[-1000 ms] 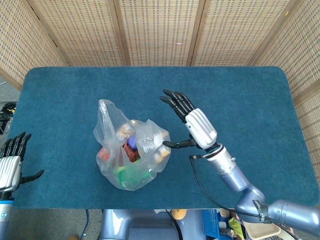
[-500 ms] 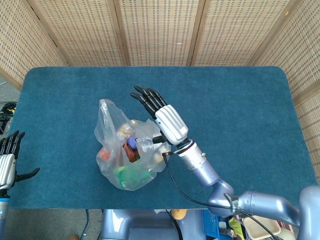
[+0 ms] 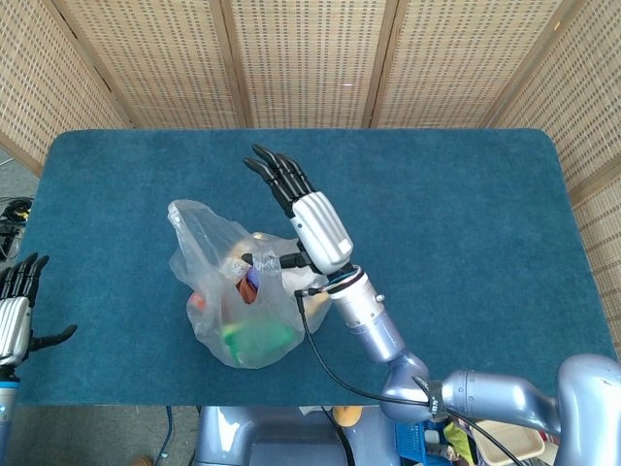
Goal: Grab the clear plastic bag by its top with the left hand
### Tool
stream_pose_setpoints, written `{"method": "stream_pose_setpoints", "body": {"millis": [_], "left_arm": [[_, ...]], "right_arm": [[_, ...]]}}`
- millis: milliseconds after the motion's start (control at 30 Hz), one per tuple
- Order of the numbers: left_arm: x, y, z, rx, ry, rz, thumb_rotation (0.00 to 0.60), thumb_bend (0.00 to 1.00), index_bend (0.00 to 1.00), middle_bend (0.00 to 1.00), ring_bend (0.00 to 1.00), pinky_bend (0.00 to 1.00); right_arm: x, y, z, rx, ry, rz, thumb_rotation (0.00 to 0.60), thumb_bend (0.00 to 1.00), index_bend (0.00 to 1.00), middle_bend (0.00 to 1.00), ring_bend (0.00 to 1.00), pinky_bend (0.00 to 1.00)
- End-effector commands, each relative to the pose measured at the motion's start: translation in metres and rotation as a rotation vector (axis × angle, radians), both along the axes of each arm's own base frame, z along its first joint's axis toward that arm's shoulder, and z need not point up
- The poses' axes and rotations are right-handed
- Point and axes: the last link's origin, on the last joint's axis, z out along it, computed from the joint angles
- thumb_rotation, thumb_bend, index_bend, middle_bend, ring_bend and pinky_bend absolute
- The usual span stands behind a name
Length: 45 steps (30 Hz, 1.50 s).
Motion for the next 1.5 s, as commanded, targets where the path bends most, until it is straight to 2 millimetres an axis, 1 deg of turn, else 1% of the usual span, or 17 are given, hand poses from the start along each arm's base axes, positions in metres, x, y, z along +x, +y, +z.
{"method": "stream_pose_setpoints", "body": {"millis": [33, 67, 133, 200, 267, 300, 400, 533, 667, 733, 767, 833, 867, 1000, 1167, 1367, 1500], "left_arm": [[0.0, 0.0, -0.001, -0.005, -0.001, 0.001, 0.6, 0.12, 0.0, 0.0, 0.0, 0.0], [0.0, 0.001, -0.002, -0.007, -0.003, 0.0, 0.6, 0.12, 0.0, 0.0, 0.0, 0.0], [0.001, 0.001, -0.003, -0.012, -0.008, -0.003, 0.6, 0.12, 0.0, 0.0, 0.0, 0.0], [0.002, 0.002, -0.004, -0.019, -0.017, -0.007, 0.6, 0.12, 0.0, 0.0, 0.0, 0.0], [0.005, 0.004, -0.004, -0.025, -0.042, -0.023, 0.6, 0.13, 0.0, 0.0, 0.0, 0.0], [0.007, 0.005, -0.004, -0.028, -0.053, -0.035, 0.6, 0.13, 0.0, 0.0, 0.0, 0.0], [0.014, 0.007, -0.003, -0.039, -0.091, -0.077, 0.6, 0.14, 0.0, 0.0, 0.0, 0.0], [0.021, 0.011, -0.002, -0.061, -0.154, -0.117, 0.6, 0.15, 0.0, 0.0, 0.0, 0.0], [0.037, 0.018, -0.003, -0.126, -0.292, -0.192, 0.6, 0.15, 0.0, 0.0, 0.0, 0.0], [0.049, 0.023, -0.003, -0.185, -0.394, -0.253, 0.6, 0.15, 0.0, 0.0, 0.0, 0.01], [0.071, 0.028, -0.005, -0.258, -0.582, -0.321, 0.6, 0.15, 0.0, 0.0, 0.0, 0.03], [0.075, 0.035, 0.0, -0.315, -0.688, -0.356, 0.6, 0.15, 0.0, 0.0, 0.0, 0.07], [0.079, 0.039, 0.001, -0.341, -0.769, -0.373, 0.6, 0.15, 0.0, 0.0, 0.0, 0.09], [0.089, 0.051, 0.001, -0.436, -0.968, -0.376, 0.6, 0.15, 0.0, 0.0, 0.01, 0.14], [0.096, 0.061, 0.001, -0.561, -1.096, -0.345, 0.6, 0.15, 0.0, 0.0, 0.04, 0.16], [0.112, 0.078, -0.004, -0.704, -1.235, -0.318, 0.6, 0.15, 0.0, 0.0, 0.05, 0.16], [0.124, 0.09, -0.008, -0.753, -1.301, -0.315, 0.6, 0.14, 0.0, 0.0, 0.06, 0.16]], "right_arm": [[-0.005, 0.002, 0.004, -0.001, -0.039, 0.001, 0.6, 0.01, 0.0, 0.0, 0.0, 0.0], [-0.006, 0.002, 0.005, -0.004, -0.045, 0.004, 0.6, 0.05, 0.0, 0.0, 0.0, 0.0], [-0.011, 0.003, 0.007, -0.012, -0.045, 0.012, 0.6, 0.19, 0.0, 0.0, 0.0, 0.0], [-0.015, 0.005, 0.008, -0.019, -0.04, 0.018, 0.6, 0.37, 0.0, 0.0, 0.0, 0.0], [-0.019, 0.007, 0.008, -0.021, -0.029, 0.028, 0.6, 0.49, 0.0, 0.01, 0.0, 0.0], [-0.02, 0.008, 0.009, -0.023, -0.023, 0.033, 0.6, 0.53, 0.0, 0.02, 0.0, 0.0], [-0.024, 0.01, 0.01, -0.034, 0.01, 0.049, 0.6, 0.6, 0.0, 0.02, 0.0, 0.0], [-0.026, 0.012, 0.011, -0.04, 0.025, 0.055, 0.6, 0.61, 0.0, 0.02, 0.0, 0.0], [-0.027, 0.014, 0.012, -0.038, 0.037, 0.056, 0.6, 0.61, 0.0, 0.02, 0.0, 0.0], [-0.027, 0.015, 0.013, -0.044, 0.051, 0.06, 0.6, 0.61, 0.0, 0.02, 0.0, 0.0], [-0.026, 0.017, 0.014, -0.056, 0.063, 0.068, 0.6, 0.61, 0.0, 0.02, 0.0, 0.0], [-0.026, 0.019, 0.015, -0.058, 0.07, 0.069, 0.6, 0.61, 0.0, 0.02, 0.0, 0.0], [-0.025, 0.02, 0.015, -0.061, 0.074, 0.07, 0.6, 0.61, 0.0, 0.03, 0.0, 0.0], [-0.024, 0.022, 0.016, -0.065, 0.085, 0.07, 0.6, 0.61, 0.0, 0.03, 0.0, 0.0], [-0.022, 0.023, 0.015, -0.067, 0.091, 0.066, 0.6, 0.61, 0.0, 0.03, 0.0, 0.0], [-0.021, 0.025, 0.013, -0.069, 0.096, 0.067, 0.6, 0.61, 0.0, 0.03, 0.0, 0.0], [-0.02, 0.024, 0.013, -0.069, 0.103, 0.064, 0.6, 0.61, 0.0, 0.03, 0.0, 0.0]]}}
